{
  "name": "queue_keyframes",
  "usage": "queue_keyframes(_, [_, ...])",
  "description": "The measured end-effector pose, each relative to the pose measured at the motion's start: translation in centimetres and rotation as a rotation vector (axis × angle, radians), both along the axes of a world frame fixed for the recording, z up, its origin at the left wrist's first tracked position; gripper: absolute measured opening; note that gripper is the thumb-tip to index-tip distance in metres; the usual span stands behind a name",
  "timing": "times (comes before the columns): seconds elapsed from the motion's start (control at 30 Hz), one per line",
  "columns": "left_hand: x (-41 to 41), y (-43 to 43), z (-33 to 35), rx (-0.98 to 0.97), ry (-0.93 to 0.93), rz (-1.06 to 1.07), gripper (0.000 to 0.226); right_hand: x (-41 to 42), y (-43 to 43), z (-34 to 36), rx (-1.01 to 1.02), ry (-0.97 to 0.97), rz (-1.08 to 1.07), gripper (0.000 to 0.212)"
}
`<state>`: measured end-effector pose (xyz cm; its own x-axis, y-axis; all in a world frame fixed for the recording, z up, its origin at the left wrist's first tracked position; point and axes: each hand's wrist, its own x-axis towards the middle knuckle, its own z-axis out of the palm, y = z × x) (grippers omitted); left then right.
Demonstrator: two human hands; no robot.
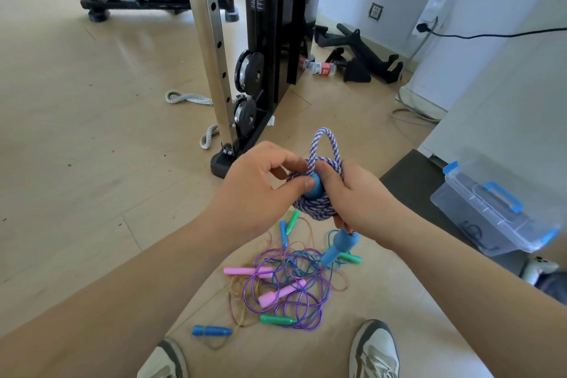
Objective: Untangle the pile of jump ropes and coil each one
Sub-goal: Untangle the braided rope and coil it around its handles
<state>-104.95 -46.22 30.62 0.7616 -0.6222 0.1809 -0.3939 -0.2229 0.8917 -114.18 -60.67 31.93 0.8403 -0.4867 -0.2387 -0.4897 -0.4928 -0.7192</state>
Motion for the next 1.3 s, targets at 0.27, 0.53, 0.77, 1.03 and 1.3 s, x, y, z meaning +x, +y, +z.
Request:
queue_keyframes(0.27, [-0.5, -0.3, -0.7, 0.038, 0.195, 0.045, 0.059, 0.3, -0.1, 0.0, 0.008, -0.128, -0.050, 0.037])
queue_keyframes(0.53, [-0.3, 0.0, 0.7, -0.025, 0.428, 0.014, 0.032, 0.3, 0.6, 0.4, -0.028, -0.221, 0.082, 0.023])
queue_keyframes(0.77, [0.6, 0.6, 1.4, -0.052, 0.452, -0.119, 0.039, 0.4, 0.1, -0.1, -0.019, -0.241, 0.130, 0.016])
queue_keyframes(1.03, [0.4, 0.3, 0.5, 0.118, 0.294, -0.003, 0.028, 0.5, 0.6, -0.5, -0.085, -0.139, 0.246, 0.021])
queue_keyframes(1.3, [0.9, 0.7, 1.1, 0.034, 0.528, -0.229, 0.041, -0.2, -0.1, 0.2, 0.063, -0.163, 0.231, 0.013])
